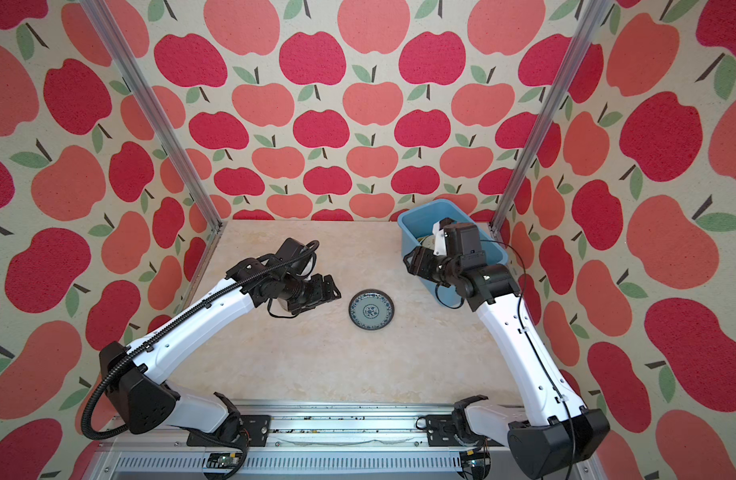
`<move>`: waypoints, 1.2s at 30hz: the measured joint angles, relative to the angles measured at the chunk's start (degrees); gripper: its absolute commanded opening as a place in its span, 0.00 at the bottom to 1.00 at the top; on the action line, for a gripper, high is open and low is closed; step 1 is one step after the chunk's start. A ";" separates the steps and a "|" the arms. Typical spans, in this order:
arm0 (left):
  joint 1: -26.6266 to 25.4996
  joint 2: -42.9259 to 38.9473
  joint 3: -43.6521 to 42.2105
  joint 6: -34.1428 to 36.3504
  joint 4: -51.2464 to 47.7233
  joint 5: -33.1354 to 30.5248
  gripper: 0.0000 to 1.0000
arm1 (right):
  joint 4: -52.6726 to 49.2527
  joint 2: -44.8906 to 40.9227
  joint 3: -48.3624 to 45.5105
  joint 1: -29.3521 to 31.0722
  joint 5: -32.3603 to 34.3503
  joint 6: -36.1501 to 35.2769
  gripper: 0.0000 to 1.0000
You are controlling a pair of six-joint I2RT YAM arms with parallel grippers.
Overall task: Place the plates into the plastic bin on the countertop
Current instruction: 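Move both grippers to the blue-and-white floral plate on the table, then tilt the floral plate upright with the left gripper while the right gripper grips it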
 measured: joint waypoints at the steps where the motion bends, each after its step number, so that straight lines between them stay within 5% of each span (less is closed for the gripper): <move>1: 0.00 0.33 -1.18 -0.33 0.68 0.24 0.85 | 0.11 0.35 -3.08 1.57 -0.20 0.74 0.62; 12: 2.43 8.92 -11.69 -0.59 17.97 3.32 0.83 | 11.80 2.36 -27.54 6.47 -0.44 17.05 0.58; 23: 3.17 20.17 -10.47 3.30 23.06 4.48 0.80 | 26.53 14.08 -31.26 7.76 0.50 25.00 0.45; 36: 3.87 22.27 -9.03 3.21 26.62 6.19 0.78 | 34.40 22.27 -28.83 8.28 3.50 29.70 0.33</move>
